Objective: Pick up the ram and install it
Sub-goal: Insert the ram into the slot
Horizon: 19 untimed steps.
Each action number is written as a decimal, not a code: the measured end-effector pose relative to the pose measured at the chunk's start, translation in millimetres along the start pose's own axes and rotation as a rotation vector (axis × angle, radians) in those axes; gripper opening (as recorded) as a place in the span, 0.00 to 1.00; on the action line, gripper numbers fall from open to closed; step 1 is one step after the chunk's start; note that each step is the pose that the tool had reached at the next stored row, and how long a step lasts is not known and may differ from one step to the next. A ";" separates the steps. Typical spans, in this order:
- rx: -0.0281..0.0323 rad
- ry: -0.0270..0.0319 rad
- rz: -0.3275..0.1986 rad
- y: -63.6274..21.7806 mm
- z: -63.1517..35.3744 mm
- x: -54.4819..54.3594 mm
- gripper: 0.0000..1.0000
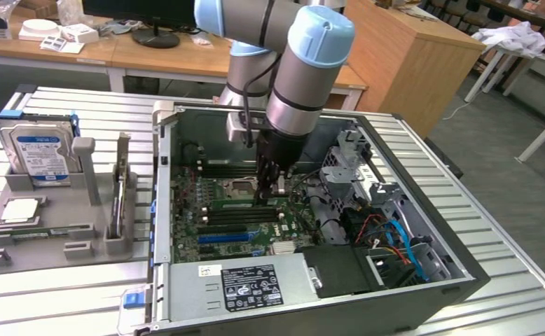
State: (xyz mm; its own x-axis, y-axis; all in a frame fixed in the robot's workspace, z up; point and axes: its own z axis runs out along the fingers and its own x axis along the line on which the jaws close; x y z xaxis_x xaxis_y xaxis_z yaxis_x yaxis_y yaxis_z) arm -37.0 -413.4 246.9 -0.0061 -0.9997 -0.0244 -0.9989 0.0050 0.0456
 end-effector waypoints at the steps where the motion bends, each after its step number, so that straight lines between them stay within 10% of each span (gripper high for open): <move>1: -0.0001 0.0002 0.000 -0.1 1.6 0.0 0.12; 19: 0.0001 0.0001 0.000 -0.5 11.0 4.2 0.12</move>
State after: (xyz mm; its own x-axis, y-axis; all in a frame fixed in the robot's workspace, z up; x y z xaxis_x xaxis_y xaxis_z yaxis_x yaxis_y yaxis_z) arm -37.1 -417.4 235.8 -0.0061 -0.9997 -0.0242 -0.9990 0.0050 0.0455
